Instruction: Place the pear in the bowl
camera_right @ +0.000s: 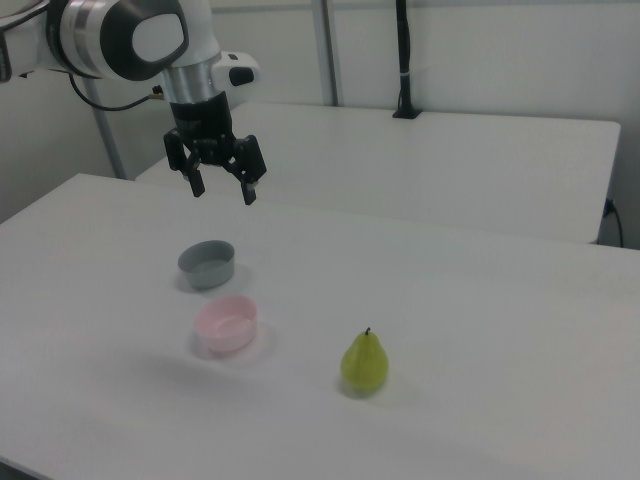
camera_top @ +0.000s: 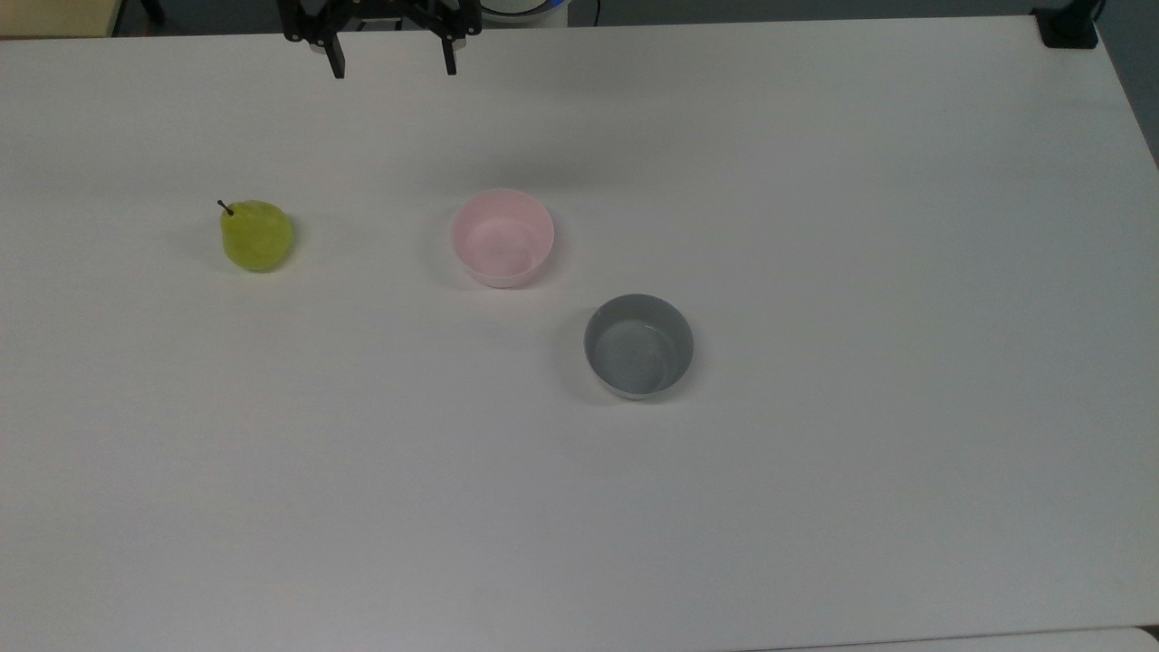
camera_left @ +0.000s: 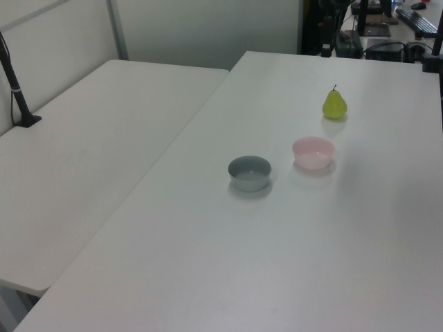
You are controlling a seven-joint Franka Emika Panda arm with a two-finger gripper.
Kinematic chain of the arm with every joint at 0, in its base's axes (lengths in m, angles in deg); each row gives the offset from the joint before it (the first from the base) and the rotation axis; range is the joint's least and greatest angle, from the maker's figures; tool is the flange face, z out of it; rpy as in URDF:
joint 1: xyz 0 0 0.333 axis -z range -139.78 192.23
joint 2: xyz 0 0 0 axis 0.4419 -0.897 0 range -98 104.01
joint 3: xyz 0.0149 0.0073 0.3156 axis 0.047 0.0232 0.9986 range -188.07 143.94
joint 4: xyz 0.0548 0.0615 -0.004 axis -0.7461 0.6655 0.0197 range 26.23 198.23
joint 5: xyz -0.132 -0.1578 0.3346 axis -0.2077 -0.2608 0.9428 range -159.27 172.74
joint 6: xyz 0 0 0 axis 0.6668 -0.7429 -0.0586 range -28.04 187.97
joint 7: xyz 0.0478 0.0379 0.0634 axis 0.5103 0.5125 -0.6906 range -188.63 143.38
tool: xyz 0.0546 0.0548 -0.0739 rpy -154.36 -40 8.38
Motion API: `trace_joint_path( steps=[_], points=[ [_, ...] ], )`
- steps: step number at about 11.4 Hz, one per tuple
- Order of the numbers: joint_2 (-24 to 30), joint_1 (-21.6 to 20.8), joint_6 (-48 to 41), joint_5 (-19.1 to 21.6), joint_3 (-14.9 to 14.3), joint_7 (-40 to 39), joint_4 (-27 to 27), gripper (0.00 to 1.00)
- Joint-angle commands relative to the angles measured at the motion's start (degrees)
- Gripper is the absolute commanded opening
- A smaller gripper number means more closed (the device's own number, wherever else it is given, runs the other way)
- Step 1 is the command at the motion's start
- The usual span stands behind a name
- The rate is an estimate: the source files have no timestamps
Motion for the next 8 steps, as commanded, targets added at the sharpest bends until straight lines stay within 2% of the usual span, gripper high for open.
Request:
trace_joint_path(
  steps=[1,6,8],
  points=[
    [1.14,0.49,0.4,0.87,-0.67,-2.52,1.03,1.0],
    [1.05,5.66,0.32,-0.27,-0.67,-19.64,0.94,1.0],
    [0.35,6.99,0.84,-6.21,-0.67,-20.1,1.12,1.0]
  ],
)
